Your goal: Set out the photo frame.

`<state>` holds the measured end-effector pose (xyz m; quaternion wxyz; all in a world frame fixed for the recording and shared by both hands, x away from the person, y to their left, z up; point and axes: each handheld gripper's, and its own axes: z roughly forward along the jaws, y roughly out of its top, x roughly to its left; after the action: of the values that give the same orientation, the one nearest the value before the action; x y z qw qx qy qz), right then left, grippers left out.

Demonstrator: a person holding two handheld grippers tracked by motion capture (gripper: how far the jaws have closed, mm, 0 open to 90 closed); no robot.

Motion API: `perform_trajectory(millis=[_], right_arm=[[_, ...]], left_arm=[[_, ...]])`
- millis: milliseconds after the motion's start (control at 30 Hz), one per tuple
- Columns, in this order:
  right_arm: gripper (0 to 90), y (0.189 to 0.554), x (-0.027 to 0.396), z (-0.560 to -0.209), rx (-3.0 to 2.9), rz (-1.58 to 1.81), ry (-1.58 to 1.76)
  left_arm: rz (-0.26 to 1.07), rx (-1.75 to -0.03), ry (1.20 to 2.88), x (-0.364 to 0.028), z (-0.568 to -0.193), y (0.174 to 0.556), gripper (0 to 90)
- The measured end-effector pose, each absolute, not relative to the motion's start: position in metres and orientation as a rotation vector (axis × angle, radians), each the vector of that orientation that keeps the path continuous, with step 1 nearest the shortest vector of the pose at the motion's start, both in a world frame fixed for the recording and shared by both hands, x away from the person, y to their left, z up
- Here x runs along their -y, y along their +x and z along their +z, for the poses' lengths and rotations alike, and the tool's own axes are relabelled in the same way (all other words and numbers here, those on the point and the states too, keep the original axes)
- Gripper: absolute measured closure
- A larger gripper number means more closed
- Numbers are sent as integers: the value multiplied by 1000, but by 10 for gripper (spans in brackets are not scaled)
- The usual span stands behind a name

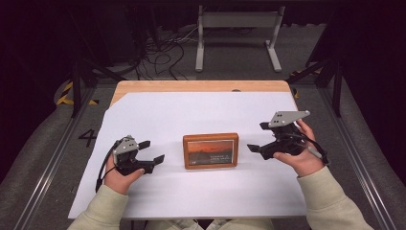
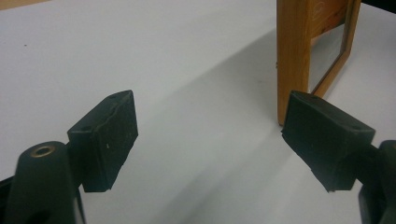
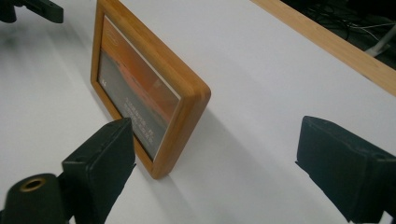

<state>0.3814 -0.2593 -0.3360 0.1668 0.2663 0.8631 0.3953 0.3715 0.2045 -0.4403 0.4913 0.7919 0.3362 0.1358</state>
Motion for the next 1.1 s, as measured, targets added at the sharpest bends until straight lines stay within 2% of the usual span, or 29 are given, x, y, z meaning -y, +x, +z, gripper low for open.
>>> perform_trajectory(millis=[100, 167, 200, 467, 833, 1100], right_arm=[[122, 378, 264, -349, -2427, 1161, 787], [202, 375, 267, -358, -2414, 1181, 793], [213, 372, 269, -364, -2394, 1212, 786], [116, 364, 278, -392, -2353, 1258, 805], [137, 359, 288, -426, -2310, 1270, 872], [159, 367, 286, -446, -2334, 1216, 911]], left_arm=[[325, -825, 1914, -207, -440, 371, 185], [324, -822, 1918, -207, -441, 370, 184], [322, -819, 1920, -207, -441, 370, 184], [331, -808, 1927, -205, -443, 370, 179], [324, -810, 1924, -208, -444, 369, 177], [264, -842, 1956, -205, -451, 372, 168]])
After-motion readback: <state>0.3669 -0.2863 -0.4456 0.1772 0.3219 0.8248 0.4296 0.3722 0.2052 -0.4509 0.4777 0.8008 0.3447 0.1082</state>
